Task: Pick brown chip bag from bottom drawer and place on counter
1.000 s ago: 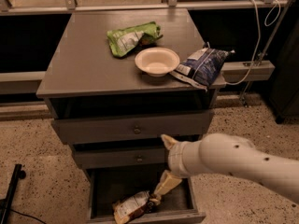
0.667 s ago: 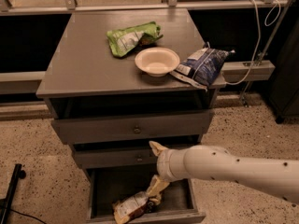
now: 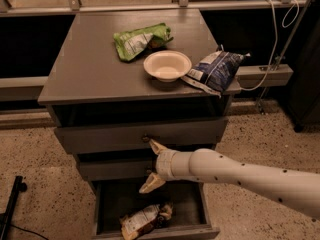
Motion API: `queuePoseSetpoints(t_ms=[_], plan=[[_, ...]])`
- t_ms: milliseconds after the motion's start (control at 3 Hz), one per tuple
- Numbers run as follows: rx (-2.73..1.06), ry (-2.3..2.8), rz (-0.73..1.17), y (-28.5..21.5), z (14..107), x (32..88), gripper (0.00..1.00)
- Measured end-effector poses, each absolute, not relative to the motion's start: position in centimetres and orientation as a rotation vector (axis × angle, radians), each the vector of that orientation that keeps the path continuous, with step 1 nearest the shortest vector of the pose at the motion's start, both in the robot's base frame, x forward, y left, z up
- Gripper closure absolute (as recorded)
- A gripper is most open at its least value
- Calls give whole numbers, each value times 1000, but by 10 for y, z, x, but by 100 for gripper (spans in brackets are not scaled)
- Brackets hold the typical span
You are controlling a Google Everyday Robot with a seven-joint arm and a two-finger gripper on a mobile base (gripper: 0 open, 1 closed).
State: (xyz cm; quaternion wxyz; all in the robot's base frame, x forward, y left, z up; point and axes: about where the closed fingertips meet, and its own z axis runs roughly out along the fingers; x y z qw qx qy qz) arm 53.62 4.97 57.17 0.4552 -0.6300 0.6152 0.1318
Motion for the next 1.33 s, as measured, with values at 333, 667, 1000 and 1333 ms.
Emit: queuePoseSetpoints(t_ms=[333, 667, 1000, 1333], plan=[[-1632, 1556, 340, 47, 547, 530, 0], [-1770, 1645, 328, 16, 485, 518, 18], [-1833, 1730, 304, -28, 430, 501, 42], [-1896, 1697, 261, -53, 376, 495, 69]])
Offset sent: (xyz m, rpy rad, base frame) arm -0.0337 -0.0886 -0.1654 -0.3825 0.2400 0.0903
